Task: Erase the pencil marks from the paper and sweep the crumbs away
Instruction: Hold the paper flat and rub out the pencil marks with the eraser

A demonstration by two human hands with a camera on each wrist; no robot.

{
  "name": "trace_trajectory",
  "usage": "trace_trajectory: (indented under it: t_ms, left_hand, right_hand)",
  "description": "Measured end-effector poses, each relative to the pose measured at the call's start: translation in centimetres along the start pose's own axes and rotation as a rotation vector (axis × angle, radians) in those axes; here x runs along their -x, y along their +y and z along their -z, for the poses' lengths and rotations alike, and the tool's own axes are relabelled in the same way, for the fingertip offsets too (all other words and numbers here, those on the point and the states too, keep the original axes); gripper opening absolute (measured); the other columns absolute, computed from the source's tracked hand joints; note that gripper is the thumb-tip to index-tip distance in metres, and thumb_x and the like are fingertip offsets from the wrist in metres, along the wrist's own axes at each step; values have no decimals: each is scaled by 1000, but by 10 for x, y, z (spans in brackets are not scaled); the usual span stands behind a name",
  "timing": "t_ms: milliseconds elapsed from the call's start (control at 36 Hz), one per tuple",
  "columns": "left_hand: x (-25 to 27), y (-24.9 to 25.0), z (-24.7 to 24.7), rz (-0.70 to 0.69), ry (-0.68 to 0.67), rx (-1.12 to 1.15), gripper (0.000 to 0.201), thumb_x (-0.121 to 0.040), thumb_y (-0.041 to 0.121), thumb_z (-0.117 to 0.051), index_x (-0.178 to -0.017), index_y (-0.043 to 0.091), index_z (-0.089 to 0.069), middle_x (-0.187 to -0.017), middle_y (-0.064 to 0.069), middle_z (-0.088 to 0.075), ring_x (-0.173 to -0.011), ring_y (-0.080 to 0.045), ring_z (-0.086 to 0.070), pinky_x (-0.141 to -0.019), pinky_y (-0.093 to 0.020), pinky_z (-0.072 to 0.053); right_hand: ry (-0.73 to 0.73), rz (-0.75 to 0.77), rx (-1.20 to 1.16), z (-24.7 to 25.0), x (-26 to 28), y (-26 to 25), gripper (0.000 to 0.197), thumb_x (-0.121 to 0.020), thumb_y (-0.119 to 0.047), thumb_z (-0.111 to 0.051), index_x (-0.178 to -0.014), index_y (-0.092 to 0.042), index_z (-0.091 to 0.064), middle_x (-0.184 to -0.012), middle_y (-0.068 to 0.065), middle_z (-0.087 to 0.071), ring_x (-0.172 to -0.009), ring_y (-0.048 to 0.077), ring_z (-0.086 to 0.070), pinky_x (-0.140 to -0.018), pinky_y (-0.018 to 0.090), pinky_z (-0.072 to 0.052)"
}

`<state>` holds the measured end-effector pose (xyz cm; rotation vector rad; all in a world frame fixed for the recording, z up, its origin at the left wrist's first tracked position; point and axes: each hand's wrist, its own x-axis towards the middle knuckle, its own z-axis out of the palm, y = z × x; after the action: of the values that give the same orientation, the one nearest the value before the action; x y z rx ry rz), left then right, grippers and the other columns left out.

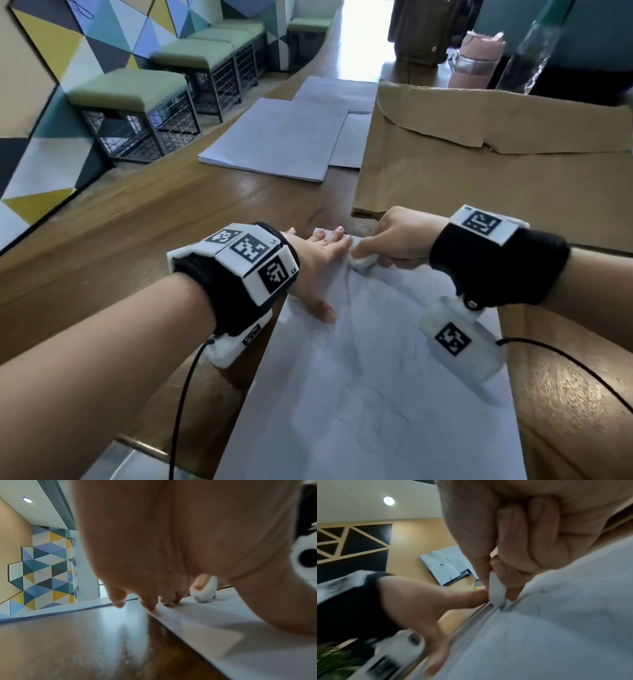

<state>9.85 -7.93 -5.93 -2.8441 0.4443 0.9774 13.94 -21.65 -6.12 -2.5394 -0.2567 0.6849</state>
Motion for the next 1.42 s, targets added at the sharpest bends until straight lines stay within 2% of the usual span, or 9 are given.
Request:
trace_trajectory:
  t_ms: [167,250,389,556,778,972,1083,1222,1417]
  left_hand:
    - [-1,-3,0,0,-8,15,117,-77,51,-66,-147,20,23,-155,6,27,-145,-11,19,-119,-42,6]
    - [-2,-2,-1,0,-9,-4,117,-77,53,-65,-147,21,23,-155,7,27,-145,-12,18,-119,-43,6]
    - [-1,-1,-1,2,-7,-18,117,-76,54,-65,-147,21,22,-155,7,25,-145,-13,17,-118,-48,6]
    - [-3,-1,1,17,-17,-29,119,-75,53,-67,-147,22,23,-155,6,26,-146,-12,16,-116,-47,9]
    - [-3,3,2,26,3,-41,117,-75,59,-64,-147,25,21,-156,5,23,-147,-16,12,-116,-47,7]
    - [-8,5,-7,37,44,-35,117,-75,65,-59,-147,20,22,-156,1,24,-147,-20,13,-116,-49,7]
    - [-8,6,-6,36,43,-53,117,-76,64,-58,-147,19,22,-156,0,23,-147,-22,12,-117,-49,4]
    - [-8,6,-6,35,41,-47,117,-76,63,-59,-147,19,22,-156,-1,24,-147,-22,12,-117,-49,3]
    - [-7,7,-7,31,37,-23,117,-77,61,-60,-147,18,23,-156,-1,25,-146,-22,14,-118,-48,3]
  right_hand:
    - [-273,26,167,-9,27,7,31,-77,-39,-65,-58,-15,-58,-53,-1,-55,-38,14,-36,-39,16,-29]
    - [-202,-33,60,-1,16,2,30,-77,-34,-69,-59,-13,-60,-41,-6,-48,-32,10,-31,-33,13,-24]
    - [-24,-23,-66,3,-2,1,27,-77,-32,-68,-64,-9,-63,-55,5,-50,-35,14,-35,-35,16,-26]
    - [-296,-2,104,-9,27,9,29,-78,-37,-68,-60,-15,-62,-44,-6,-51,-36,12,-34,-34,13,-27]
    - [-55,-41,-172,0,1,7,31,-79,-29,-69,-58,-9,-58,-50,5,-46,-30,11,-30,-32,14,-21]
    - [-334,-46,26,-9,30,10,27,-79,-35,-69,-62,-14,-63,-43,-5,-48,-33,11,-29,-33,15,-23]
    - [-166,-91,-80,3,10,1,34,-79,-29,-70,-55,-9,-56,-42,-1,-45,-26,8,-26,-31,11,-19]
    - [-36,-52,-118,1,6,3,26,-79,-29,-68,-67,-7,-63,-50,5,-47,-32,12,-31,-31,14,-23]
    - [-333,-74,43,-4,31,5,32,-79,-31,-70,-56,-12,-59,-42,-3,-47,-28,8,-29,-32,12,-22]
